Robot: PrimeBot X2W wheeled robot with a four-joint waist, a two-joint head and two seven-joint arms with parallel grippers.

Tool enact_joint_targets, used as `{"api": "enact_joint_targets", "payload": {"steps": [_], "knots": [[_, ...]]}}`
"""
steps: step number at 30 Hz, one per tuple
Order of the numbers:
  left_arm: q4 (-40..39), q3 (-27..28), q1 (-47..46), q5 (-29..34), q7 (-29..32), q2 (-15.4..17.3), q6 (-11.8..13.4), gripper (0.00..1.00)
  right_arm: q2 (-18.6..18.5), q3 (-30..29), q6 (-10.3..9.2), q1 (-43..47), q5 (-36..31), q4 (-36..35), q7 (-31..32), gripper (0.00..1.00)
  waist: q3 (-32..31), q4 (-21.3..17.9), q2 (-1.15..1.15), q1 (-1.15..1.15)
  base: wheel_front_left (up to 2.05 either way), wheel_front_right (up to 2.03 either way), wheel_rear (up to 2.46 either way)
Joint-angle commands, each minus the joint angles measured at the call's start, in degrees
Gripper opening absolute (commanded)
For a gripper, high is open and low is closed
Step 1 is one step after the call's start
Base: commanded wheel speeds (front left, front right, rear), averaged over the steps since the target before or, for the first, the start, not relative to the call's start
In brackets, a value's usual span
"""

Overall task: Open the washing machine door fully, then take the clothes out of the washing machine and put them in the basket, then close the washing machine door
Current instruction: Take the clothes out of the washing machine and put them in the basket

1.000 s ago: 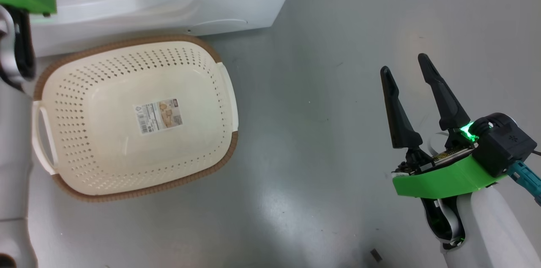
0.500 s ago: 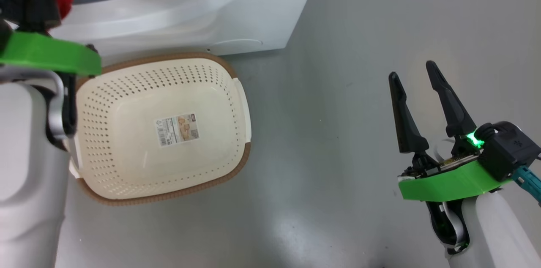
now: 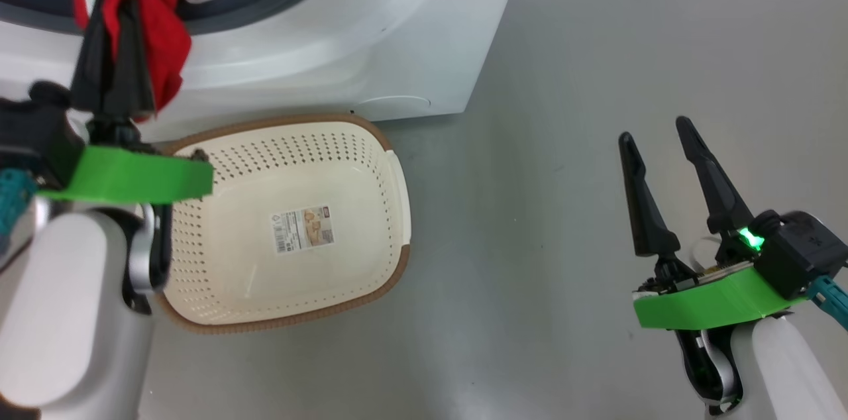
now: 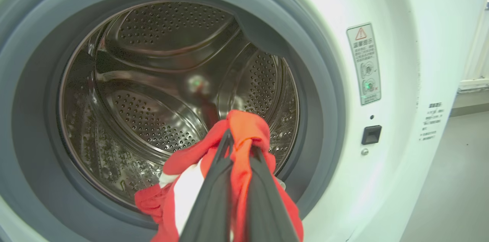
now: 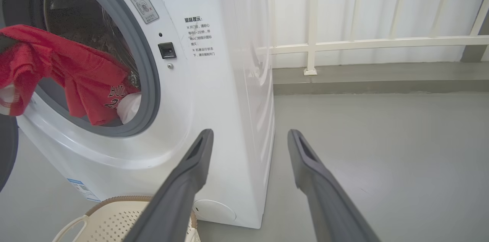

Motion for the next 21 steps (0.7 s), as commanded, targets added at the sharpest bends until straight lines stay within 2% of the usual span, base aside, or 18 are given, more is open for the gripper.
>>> {"api": "enact_joint_targets", "payload": {"steps": [1, 14, 21], "knots": [[-2.83, 1.30, 1.60, 0.50, 0.05, 1.69, 0.58, 0.00, 0.03, 0.77, 0.36, 1.49, -0.27, -1.45, -0.37, 1.00, -1.19, 0.67, 0.00, 0.00, 0.00, 0.00, 0.00], [-13.58, -0.78, 11.78, -0.44, 3.85, 0.26, 2.65, 0.00, 0.03, -0.62, 0.36, 4.30, -0.25, -1.90, -0.37, 1.00, -5.37, 2.60, 0.00, 0.00, 0.00, 0.00, 0.00], [-15.04, -2.01, 16.17, -1.49, 5.25, -0.87, 3.22, 0.00, 0.03, -0.69, 0.36, 4.99, -0.20, -2.44, -0.37, 1.00, -5.46, 3.02, 0.00, 0.00, 0.00, 0.00, 0.00]]}}
